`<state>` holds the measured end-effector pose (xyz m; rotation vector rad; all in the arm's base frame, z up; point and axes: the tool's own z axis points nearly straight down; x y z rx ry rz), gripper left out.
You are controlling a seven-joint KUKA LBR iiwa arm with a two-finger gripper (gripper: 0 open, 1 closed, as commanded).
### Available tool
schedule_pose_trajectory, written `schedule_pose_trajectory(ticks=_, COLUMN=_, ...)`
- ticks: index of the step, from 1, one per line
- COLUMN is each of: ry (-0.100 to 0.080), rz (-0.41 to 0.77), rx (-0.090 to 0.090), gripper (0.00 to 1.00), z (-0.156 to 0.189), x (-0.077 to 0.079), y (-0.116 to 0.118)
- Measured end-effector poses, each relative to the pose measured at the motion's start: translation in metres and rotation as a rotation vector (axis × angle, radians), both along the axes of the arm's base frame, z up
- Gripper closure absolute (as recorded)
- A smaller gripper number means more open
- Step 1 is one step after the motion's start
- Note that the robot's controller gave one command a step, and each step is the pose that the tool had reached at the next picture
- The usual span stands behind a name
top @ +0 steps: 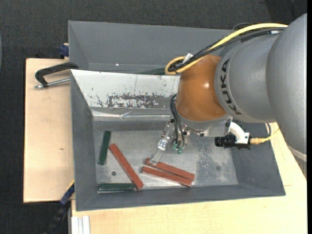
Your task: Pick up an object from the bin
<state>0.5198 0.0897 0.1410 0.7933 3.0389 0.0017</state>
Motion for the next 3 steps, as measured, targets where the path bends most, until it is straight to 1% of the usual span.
schedule_pose_trajectory(ticks=1, ry=-0.009, rz=-0.113, rx=0.003, gripper=0.00, z=-0.025, x=-0.006, y=-0.004)
schedule_pose_trajectory(ticks=2, ry=0.005, rz=-0.169, rx=0.000, gripper=0.00, z=-0.056, x=-0.016, y=-0.019)
schedule_pose_trajectory(ticks=3, ry=-0.001, rz=0.123, rx=-0.001, gripper=0.00, z=-0.035, x=-0.020, y=0.000)
